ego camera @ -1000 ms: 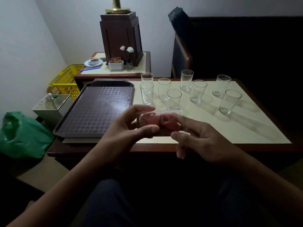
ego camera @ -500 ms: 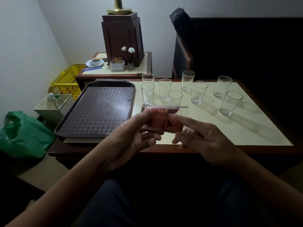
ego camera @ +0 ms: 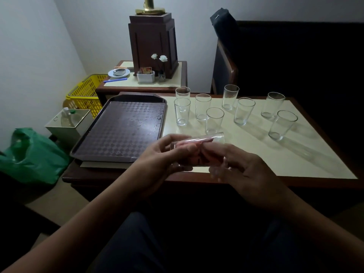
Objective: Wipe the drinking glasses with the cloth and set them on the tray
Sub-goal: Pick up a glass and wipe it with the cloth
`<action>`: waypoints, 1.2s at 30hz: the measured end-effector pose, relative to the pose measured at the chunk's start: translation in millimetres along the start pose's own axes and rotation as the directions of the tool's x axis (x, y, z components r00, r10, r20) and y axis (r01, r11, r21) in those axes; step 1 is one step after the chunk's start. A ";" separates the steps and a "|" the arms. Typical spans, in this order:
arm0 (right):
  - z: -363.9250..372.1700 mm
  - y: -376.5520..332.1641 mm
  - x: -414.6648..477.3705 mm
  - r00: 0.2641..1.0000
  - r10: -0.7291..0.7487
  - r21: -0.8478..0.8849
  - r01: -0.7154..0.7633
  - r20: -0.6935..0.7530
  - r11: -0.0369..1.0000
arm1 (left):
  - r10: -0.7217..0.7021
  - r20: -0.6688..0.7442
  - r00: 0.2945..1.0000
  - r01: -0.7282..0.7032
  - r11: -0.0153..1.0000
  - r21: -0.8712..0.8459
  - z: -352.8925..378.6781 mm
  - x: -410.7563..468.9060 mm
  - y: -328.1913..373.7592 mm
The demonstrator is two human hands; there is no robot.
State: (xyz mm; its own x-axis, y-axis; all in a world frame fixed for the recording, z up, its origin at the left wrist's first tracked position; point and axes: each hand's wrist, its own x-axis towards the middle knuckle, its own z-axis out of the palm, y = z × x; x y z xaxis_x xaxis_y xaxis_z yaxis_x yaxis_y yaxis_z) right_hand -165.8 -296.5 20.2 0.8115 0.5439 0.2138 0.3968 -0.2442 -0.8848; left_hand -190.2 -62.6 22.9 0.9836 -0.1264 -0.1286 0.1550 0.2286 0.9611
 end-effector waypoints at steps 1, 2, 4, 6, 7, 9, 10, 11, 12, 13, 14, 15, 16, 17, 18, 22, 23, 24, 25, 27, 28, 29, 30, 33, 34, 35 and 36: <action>0.0 -3.7 0.8 0.998 0.062 0.094 -0.065 0.032 0.993 | 0.092 -0.028 0.995 -0.088 0.990 0.114 -2.3 -1.3 1.2; 0.6 -5.6 1.4 0.991 0.120 0.182 -0.130 0.062 0.975 | 0.186 -0.025 0.982 -0.176 0.959 0.222 -3.1 -3.2 3.7; 2.8 -8.6 3.0 0.974 0.207 0.324 -0.225 0.089 0.919 | 0.319 0.022 0.947 -0.305 0.880 0.364 -2.8 -6.0 7.5; 3.6 -7.7 4.0 0.967 0.242 0.416 -0.255 0.084 0.873 | 0.330 0.002 0.944 -0.297 0.849 0.437 -3.1 -7.8 8.6; 3.3 -6.5 4.3 0.967 0.244 0.437 -0.251 0.072 0.864 | 0.276 -0.020 0.961 -0.241 0.869 0.432 -4.5 -6.8 8.0; 2.7 -6.0 4.1 0.972 0.234 0.428 -0.226 0.034 0.875 | 0.087 -0.007 0.996 -0.080 0.952 0.297 -2.1 -5.3 8.4; 3.0 -4.9 3.6 0.976 0.216 0.406 -0.204 0.016 0.891 | 0.009 0.012 1.000 -0.011 0.982 0.186 -1.0 -3.4 7.5; 3.8 -4.1 3.0 0.983 0.182 0.365 -0.171 0.005 0.915 | -0.052 0.028 0.998 0.049 0.995 0.084 -1.4 -1.2 6.5; 5.1 -3.6 2.2 0.991 0.136 0.307 -0.130 0.000 0.943 | -0.098 0.053 0.994 0.097 0.995 0.023 -1.6 -0.2 6.1; 6.3 -2.0 1.5 0.995 0.096 0.243 -0.093 -0.002 0.965 | -0.126 0.081 0.989 0.127 0.992 -0.005 -2.7 0.9 4.7; 6.2 -1.6 1.2 0.997 0.083 0.198 -0.083 0.009 0.977 | -0.137 0.093 0.986 0.139 0.990 -0.014 -3.9 1.2 3.9; 5.0 -3.3 1.3 0.995 0.097 0.184 -0.101 0.031 0.978 | -0.127 0.080 0.989 0.127 0.992 0.002 -5.1 0.9 3.1; 3.3 -6.5 1.7 0.989 0.133 0.204 -0.144 0.063 0.968 | -0.082 0.054 0.995 0.079 0.995 0.059 -6.6 -0.1 2.3; 1.5 -8.4 2.3 0.978 0.181 0.249 -0.201 0.102 0.947 | 0.013 0.028 1.000 -0.018 0.983 0.183 -8.7 -0.6 1.4; 0.2 -9.5 3.0 0.961 0.240 0.318 -0.271 0.135 0.908 | 0.150 0.027 0.988 -0.150 0.926 0.346 -10.8 -0.6 0.9; -0.7 -3.8 8.4 0.890 0.413 0.631 -0.434 0.192 0.643 | 0.415 0.195 0.889 -0.441 0.660 0.608 -15.1 3.2 -3.9; -0.4 -0.6 9.4 0.884 0.426 0.666 -0.436 0.192 0.605 | 0.430 0.192 0.882 -0.450 0.652 0.610 -15.6 3.8 -3.9; 0.2 -0.2 9.6 0.882 0.435 0.683 -0.432 0.183 0.589 | 0.432 0.179 0.884 -0.445 0.662 0.603 -16.6 3.6 -3.1; 1.1 0.3 9.5 0.885 0.436 0.689 -0.419 0.164 0.591 | 0.419 0.161 0.893 -0.428 0.686 0.589 -16.0 2.7 -2.6; 3.2 -0.2 8.8 0.904 0.415 0.677 -0.370 0.104 0.636 | 0.325 0.084 0.942 -0.319 0.792 0.521 -13.5 2.3 -1.1; 3.8 -1.1 8.5 0.918 0.393 0.648 -0.335 0.060 0.684 | 0.206 0.033 0.978 -0.200 0.881 0.428 -11.0 2.3 0.4; 3.3 -1.3 8.1 0.935 0.356 0.590 -0.290 0.005 0.753 | 0.042 0.013 0.999 -0.044 0.962 0.271 -8.4 2.8 1.5; 2.2 -1.3 7.6 0.950 0.308 0.510 -0.243 -0.046 0.825 | -0.110 0.030 0.993 0.106 0.987 0.119 -6.4 3.4 1.4; -3.1 -0.7 6.3 0.967 0.241 0.351 -0.198 -0.083 0.915 | -0.175 0.038 0.984 0.177 0.982 -0.067 -4.8 5.9 -1.1; -4.8 0.0 5.9 0.963 0.261 0.362 -0.222 -0.064 0.905 | -0.111 0.020 0.994 0.111 0.993 -0.029 -5.6 5.1 -1.3; -6.3 1.0 6.0 0.954 0.297 0.391 -0.257 -0.045 0.884 | -0.030 0.002 1.000 0.030 0.998 0.060 -6.3 4.5 -0.5; -8.4 2.3 6.7 0.940 0.340 0.430 -0.294 -0.031 0.854 | 0.052 -0.007 0.999 -0.051 0.986 0.162 -9.2 4.1 -0.1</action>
State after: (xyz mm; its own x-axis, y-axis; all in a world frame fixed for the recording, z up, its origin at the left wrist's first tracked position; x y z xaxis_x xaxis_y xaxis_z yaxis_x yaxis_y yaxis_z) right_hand -155.9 -300.3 23.0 0.9110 0.4033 -0.0865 -0.0844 -0.0231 -0.9962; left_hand -185.4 -54.2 20.0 0.9910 -0.1079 -0.0797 0.0881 0.0756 0.9932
